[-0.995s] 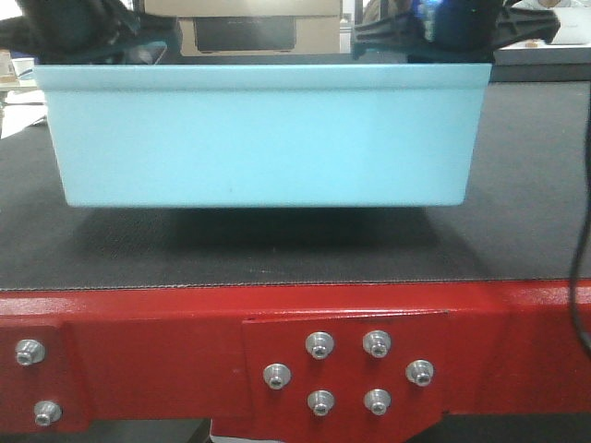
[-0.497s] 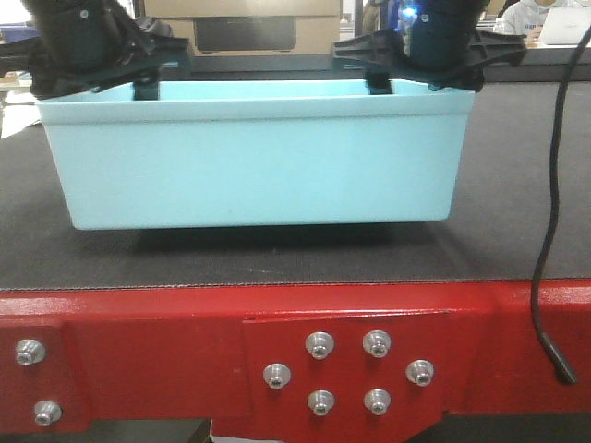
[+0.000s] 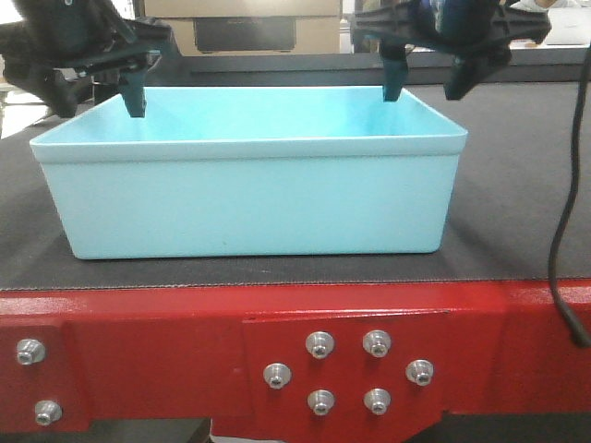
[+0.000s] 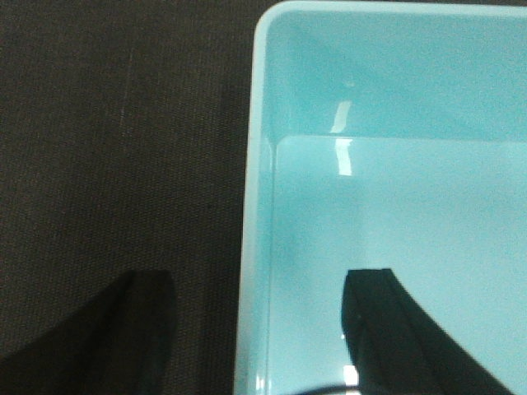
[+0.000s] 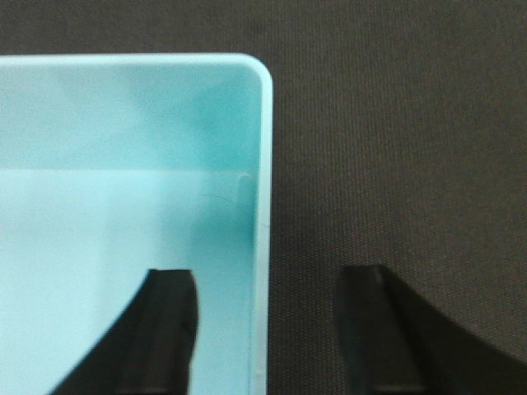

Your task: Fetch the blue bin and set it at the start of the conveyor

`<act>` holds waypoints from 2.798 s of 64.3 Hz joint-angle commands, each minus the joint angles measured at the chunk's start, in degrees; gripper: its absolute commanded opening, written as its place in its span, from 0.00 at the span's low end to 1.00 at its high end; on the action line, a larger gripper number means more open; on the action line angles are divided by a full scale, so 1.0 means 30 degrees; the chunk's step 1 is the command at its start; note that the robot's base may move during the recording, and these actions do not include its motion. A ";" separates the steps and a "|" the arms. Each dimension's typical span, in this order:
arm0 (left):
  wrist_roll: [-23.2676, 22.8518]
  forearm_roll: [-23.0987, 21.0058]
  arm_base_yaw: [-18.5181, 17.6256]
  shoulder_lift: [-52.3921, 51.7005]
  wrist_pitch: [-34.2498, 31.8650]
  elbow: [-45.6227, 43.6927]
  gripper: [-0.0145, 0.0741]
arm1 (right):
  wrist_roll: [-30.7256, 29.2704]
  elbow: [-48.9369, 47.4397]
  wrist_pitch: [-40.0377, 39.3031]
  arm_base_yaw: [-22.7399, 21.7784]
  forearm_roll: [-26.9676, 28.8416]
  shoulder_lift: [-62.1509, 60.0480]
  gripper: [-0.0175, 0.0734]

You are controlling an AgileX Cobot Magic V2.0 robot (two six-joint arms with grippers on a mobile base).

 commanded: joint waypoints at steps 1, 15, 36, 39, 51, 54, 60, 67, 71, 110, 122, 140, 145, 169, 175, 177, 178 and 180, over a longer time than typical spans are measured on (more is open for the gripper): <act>-0.0140 -0.0117 -0.0184 -0.1213 -0.0020 -0.0123 0.39 | -0.0047 -0.0145 0.0088 -0.0044 -0.0210 -0.1047 0.34; -0.0102 -0.0332 -0.0184 -0.3396 -0.0248 -0.0123 0.04 | -0.0083 -0.0145 0.0096 -0.0044 0.0137 -0.3064 0.01; 0.3009 -0.4898 -0.0184 -0.7132 -0.5429 0.4313 0.04 | -0.3336 0.3099 -0.3188 0.0381 0.0766 -0.6721 0.01; 0.3009 -0.5049 -0.0184 -0.7791 -0.6546 0.5470 0.04 | -0.3771 0.4209 -0.4459 0.0429 0.0766 -0.7356 0.01; 0.3009 -0.5399 -0.0184 -1.0475 -1.1489 0.9962 0.04 | -0.3818 0.8560 -0.8403 0.0429 0.0728 -0.9904 0.01; 0.3009 -0.5399 -0.0184 -1.1160 -1.2244 1.0957 0.04 | -0.3818 0.9527 -0.8855 0.0429 0.0728 -1.0523 0.01; 0.3009 -0.5399 -0.0184 -1.3055 -1.3462 1.2710 0.04 | -0.3864 1.1290 -0.9844 0.0429 0.0333 -1.1789 0.01; 0.3009 -0.5399 -0.0184 -1.5127 -1.4105 1.4403 0.04 | -0.3864 1.2928 -1.1133 0.0429 -0.1281 -1.3242 0.01; 0.3009 -0.5359 -0.0184 -1.6172 -1.4105 1.5102 0.04 | -0.3864 1.3605 -1.1287 0.0429 -0.1333 -1.4099 0.01; 0.3009 -0.5359 -0.0184 -2.3762 -1.4013 1.6054 0.04 | -0.3864 1.4153 -1.1267 0.0471 -0.1026 -2.1637 0.01; 0.3009 -0.5359 -0.0184 -2.3803 -1.4013 1.6054 0.04 | -0.3864 1.4153 -1.1391 0.0471 -0.1026 -2.1977 0.01; 0.3009 -0.5359 -0.0184 -2.3803 -1.4013 1.6054 0.04 | -0.3864 1.4153 -1.1392 0.0471 -0.1026 -2.2019 0.01; 0.3009 -0.5359 -0.0184 -2.3803 -1.4013 1.6054 0.04 | -0.3864 1.4153 -1.1274 0.0471 -0.1026 -2.2013 0.01; 0.3009 -0.5359 -0.0184 -2.3803 -1.4013 1.6054 0.04 | -1.4709 1.7054 -1.2156 -0.2733 0.6201 -2.3906 0.01; 0.3009 -0.5359 -0.0184 -2.3803 -1.4013 1.6054 0.04 | -1.4709 1.8749 -1.2117 -0.4135 0.6201 -2.5206 0.01; 0.3009 -0.5359 -0.0184 -2.3803 -1.4013 1.6054 0.04 | -1.4709 1.9277 -1.2117 -0.4561 0.6201 -2.5634 0.01; 0.3009 -0.5359 -0.0184 -2.3803 -1.4013 1.6054 0.04 | -1.4709 1.9684 -1.2117 -0.4879 0.6201 -2.5968 0.01; 0.3009 -0.5359 -0.0184 -2.3803 -1.4013 1.6054 0.04 | -1.4657 2.0229 -1.2117 -0.5296 0.6301 -2.6419 0.01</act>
